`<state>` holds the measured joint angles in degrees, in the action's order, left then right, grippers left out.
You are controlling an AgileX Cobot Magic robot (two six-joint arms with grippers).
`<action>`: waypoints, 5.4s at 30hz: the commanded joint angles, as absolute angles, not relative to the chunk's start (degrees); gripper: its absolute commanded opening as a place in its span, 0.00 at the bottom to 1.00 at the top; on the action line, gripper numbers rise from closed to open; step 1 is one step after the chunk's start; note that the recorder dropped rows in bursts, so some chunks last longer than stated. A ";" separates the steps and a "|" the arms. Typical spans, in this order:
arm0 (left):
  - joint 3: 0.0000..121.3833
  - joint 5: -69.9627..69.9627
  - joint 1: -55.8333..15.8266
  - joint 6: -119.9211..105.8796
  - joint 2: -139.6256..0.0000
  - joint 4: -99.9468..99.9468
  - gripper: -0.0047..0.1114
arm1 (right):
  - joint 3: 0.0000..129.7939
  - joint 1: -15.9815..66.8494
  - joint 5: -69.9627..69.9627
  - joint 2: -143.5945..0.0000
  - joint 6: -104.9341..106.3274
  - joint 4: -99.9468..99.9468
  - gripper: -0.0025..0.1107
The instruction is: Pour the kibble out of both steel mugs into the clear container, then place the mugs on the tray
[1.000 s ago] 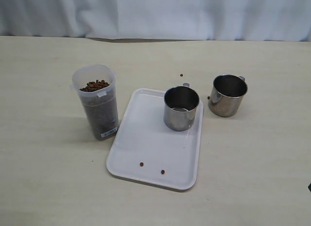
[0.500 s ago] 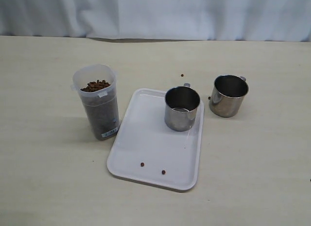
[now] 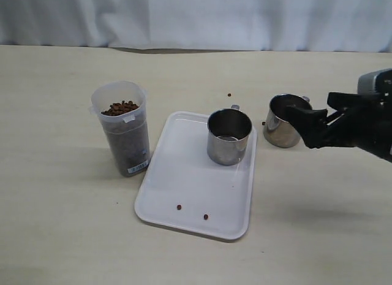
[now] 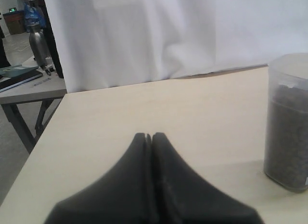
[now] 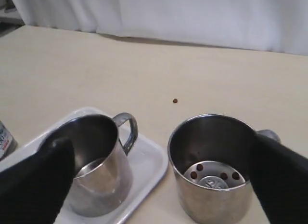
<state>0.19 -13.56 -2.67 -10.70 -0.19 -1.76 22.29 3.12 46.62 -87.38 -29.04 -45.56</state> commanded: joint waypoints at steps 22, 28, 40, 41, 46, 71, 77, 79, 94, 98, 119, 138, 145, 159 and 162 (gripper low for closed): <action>0.00 -13.01 -3.11 -10.69 0.00 -2.00 0.04 | 42.10 2.85 47.28 -119.05 -18.83 -45.84 1.00; 0.00 -13.01 -3.11 -10.69 0.00 -2.00 0.04 | 41.96 2.85 47.16 -119.25 -19.07 -43.52 0.59; 0.00 -13.26 -3.11 -10.69 0.00 -2.24 0.04 | 33.93 2.72 40.62 -100.93 -23.45 -42.86 0.07; 0.00 -13.26 -3.11 -10.69 0.00 -2.24 0.04 | 32.96 2.72 42.00 -99.15 -23.45 -42.86 0.07; 0.00 -13.26 -3.11 -10.69 0.00 -2.24 0.04 | 29.25 2.84 45.83 -90.82 -23.80 -47.34 0.07; 0.00 -13.13 -3.11 -10.69 0.00 -2.00 0.04 | 27.31 41.17 40.95 -83.01 -26.10 -46.39 0.07; 0.00 -13.13 -3.11 -10.69 0.00 -2.00 0.04 | 27.31 43.45 40.73 -89.90 -23.83 -42.22 0.07; 0.00 -13.13 -3.11 -10.69 0.00 -2.00 0.04 | 27.31 43.45 40.73 -92.30 -21.88 -39.58 0.07; 0.00 -13.13 -3.11 -10.69 0.00 -2.00 0.04 | 30.63 43.45 37.44 -101.73 -17.47 -32.35 0.07; 0.00 -13.39 -3.11 -10.69 0.00 -2.24 0.04 | 31.11 43.45 37.85 -102.96 -17.47 -32.35 0.07; 0.00 -13.30 -3.11 -10.69 0.00 -2.24 0.04 | 36.58 43.45 37.42 -109.14 -17.47 -32.56 0.09; 0.00 -12.99 -3.11 -10.69 0.00 -2.13 0.04 | 36.58 43.45 37.54 -109.14 -17.47 -32.32 0.75; 0.00 -12.99 -3.11 -10.69 0.00 -2.13 0.04 | 36.21 43.45 37.99 -102.41 -20.96 -36.11 0.76; 0.00 -12.99 -3.11 -10.69 0.00 -2.13 0.04 | 26.34 43.45 10.74 -53.80 -47.09 -54.70 0.07; 0.00 -13.46 -3.11 -10.69 0.00 -2.23 0.04 | 17.53 43.45 7.58 -37.48 -48.52 -54.70 0.07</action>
